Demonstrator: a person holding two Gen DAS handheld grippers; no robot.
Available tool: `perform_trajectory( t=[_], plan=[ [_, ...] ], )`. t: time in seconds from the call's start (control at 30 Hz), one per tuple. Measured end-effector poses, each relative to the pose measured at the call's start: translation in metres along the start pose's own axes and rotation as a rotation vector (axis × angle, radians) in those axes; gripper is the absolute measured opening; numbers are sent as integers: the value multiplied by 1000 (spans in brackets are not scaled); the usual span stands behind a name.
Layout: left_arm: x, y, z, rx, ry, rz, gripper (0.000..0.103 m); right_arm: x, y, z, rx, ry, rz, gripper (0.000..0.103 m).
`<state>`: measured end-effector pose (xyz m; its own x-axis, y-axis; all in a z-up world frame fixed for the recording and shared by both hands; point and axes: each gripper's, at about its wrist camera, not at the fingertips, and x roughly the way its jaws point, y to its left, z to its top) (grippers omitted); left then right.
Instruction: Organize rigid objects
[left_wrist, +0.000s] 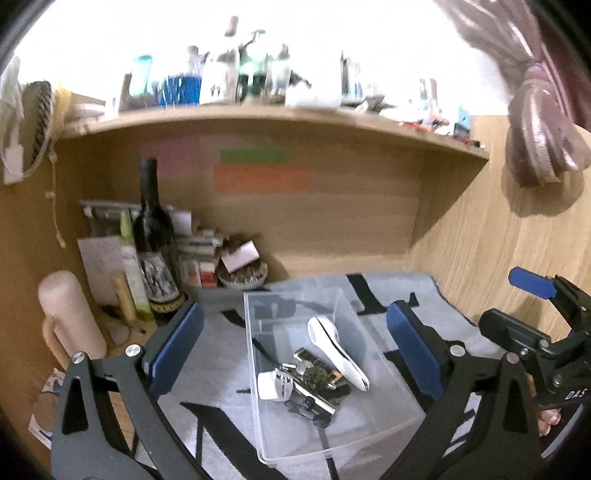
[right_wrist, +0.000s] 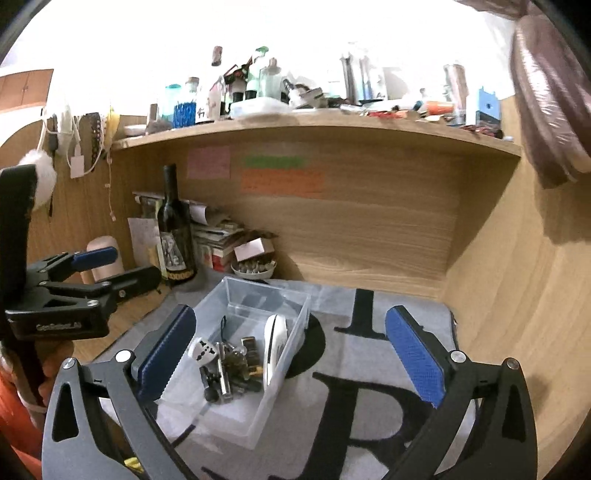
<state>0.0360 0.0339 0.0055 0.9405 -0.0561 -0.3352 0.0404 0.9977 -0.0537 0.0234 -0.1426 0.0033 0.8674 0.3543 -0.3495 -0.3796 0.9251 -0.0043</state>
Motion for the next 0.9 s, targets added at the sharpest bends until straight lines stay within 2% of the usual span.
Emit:
perform_trajectory(
  t=[0.3, 0.9],
  plan=[
    [-25, -14, -3, 31, -62, -16, 102, -14, -4, -8, 38, -12, -7, 103],
    [-25, -15, -7, 17, -66, -13, 102, -18, -5, -10, 54, -15, -16, 103]
  ],
)
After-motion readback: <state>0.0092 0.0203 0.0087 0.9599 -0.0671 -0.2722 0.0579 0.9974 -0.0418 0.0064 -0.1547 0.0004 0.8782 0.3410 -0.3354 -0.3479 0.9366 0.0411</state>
